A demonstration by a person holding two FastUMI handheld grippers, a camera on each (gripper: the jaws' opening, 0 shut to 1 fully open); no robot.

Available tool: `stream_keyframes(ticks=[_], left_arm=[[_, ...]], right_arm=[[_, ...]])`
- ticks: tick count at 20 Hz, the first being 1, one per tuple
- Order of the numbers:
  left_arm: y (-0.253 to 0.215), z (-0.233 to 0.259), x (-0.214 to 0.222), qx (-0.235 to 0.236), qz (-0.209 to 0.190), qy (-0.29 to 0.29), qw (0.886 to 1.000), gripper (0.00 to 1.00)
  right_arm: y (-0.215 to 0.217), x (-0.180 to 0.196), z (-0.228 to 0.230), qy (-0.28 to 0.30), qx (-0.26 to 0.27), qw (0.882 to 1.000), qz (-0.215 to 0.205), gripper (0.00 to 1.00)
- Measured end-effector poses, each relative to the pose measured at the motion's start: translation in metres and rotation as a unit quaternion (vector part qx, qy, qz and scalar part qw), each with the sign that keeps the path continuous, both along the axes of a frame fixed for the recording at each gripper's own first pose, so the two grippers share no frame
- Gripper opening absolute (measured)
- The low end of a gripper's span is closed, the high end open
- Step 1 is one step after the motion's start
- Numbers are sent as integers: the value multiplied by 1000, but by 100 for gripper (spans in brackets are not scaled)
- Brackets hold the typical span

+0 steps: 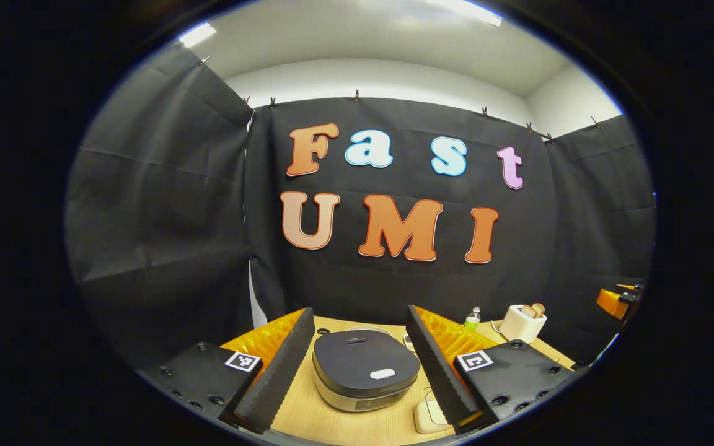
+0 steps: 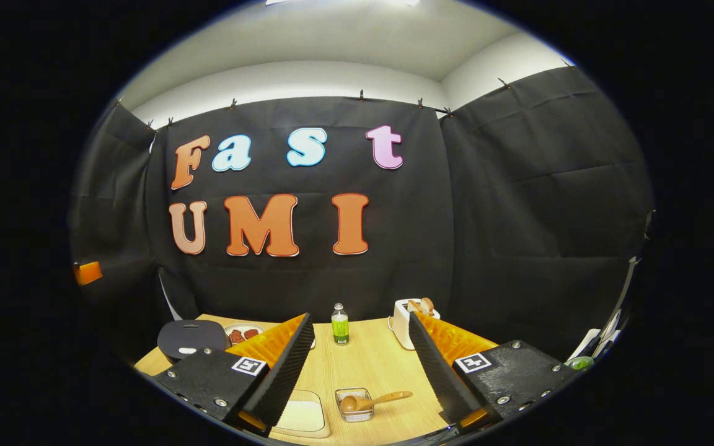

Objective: Close the left gripper, press the button to open the rice cooker; take a wooden spoon from the chopstick holder with the right hand, scoop a spoonful of rice and pour it into the rice cooker, then put the wooden spoon back into the chopstick holder.

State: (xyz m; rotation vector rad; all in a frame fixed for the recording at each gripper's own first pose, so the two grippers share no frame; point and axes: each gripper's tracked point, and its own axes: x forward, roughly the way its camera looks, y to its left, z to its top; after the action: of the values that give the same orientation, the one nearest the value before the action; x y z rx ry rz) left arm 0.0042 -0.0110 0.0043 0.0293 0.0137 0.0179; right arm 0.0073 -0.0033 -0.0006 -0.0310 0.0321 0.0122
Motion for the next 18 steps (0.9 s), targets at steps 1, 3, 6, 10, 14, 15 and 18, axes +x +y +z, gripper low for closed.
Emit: stream_keyframes(ticks=[1,3,6,10,14,15,18], left_arm=[[2,1,2,4,4,-2,1000,100],[-2,2,3,10,-1,1,1000,99],[-3,-1,4,16,-4,6,1000,88],[-16,-10,8,29,-26,19,999,59],[-16,-19,15,29,-29,30,999,3],[-23,-24,17,20,-43,37,998,7],[-39,-45,30,-9,-73,55,996,0]], right_arm=[[2,0,0,1,1,1000,3,95],[4,3,-3,3,-3,1000,9,95],[1,3,-4,4,-7,1000,6,95],[-2,2,-5,4,-2,1000,4,95],[-5,2,-6,4,-2,1000,0,95],[-6,2,-7,5,-2,1000,-1,95],[-10,2,-11,7,0,1000,-6,95]])
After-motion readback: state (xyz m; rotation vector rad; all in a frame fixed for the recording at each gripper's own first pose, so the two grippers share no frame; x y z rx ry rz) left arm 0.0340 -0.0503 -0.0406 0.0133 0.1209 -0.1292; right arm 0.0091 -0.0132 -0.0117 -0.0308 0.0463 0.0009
